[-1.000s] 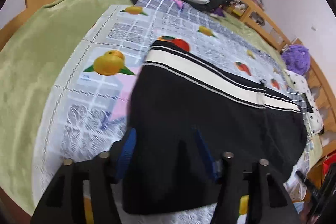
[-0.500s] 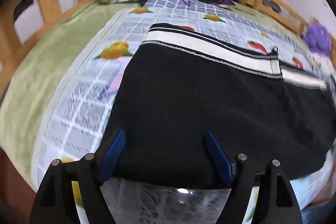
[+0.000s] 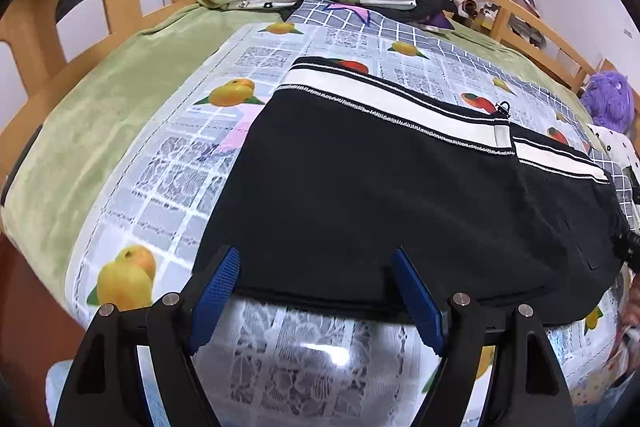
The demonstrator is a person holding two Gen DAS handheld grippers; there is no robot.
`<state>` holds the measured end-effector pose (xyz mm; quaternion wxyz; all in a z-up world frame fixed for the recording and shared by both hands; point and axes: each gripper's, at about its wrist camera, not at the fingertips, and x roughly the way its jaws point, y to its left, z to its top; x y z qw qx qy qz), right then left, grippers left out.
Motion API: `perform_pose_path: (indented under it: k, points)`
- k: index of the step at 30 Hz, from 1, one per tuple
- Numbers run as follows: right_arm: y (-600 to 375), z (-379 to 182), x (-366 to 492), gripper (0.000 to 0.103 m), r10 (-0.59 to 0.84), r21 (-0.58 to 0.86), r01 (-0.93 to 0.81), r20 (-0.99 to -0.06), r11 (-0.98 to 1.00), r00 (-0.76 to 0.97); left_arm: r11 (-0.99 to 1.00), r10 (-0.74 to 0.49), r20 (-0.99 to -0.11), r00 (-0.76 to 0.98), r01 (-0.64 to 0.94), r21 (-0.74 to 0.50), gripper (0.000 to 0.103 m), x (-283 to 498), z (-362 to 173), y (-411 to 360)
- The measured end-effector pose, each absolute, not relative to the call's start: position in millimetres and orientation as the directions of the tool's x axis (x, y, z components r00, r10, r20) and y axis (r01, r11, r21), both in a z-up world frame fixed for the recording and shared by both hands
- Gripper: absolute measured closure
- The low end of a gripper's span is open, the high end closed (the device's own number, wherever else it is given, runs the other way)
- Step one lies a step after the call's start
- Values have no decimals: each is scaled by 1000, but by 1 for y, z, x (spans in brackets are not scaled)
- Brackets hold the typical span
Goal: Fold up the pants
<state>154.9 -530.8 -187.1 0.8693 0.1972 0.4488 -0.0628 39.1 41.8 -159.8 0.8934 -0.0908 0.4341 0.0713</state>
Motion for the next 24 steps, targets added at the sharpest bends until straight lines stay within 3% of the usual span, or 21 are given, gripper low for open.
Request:
perform_pose_path:
  k: [5, 9, 17, 20, 24]
  points:
    - [-521, -161, 108, 65, -36, 200, 286, -759, 937, 650, 957, 33, -781, 624, -244, -155, 26, 22, -163, 67]
    - [-496, -138, 77, 65, -45, 195, 252, -700, 948, 713, 912, -83, -775, 626, -267, -313, 26, 9, -180, 99]
    - [-384, -115, 87, 65, 285, 374, -50, -606, 926, 743, 786, -274, -667, 693, -238, -571, 27, 10, -196, 138]
    - [-330, -116, 92, 65, 395, 406, -163, -595, 900, 700, 770, -296, -661, 689, -237, -592, 27, 21, -202, 141]
    - [-269, -126, 93, 65, 411, 333, -248, -639, 910, 650, 784, -290, -664, 690, -227, -578, 27, 29, -204, 143]
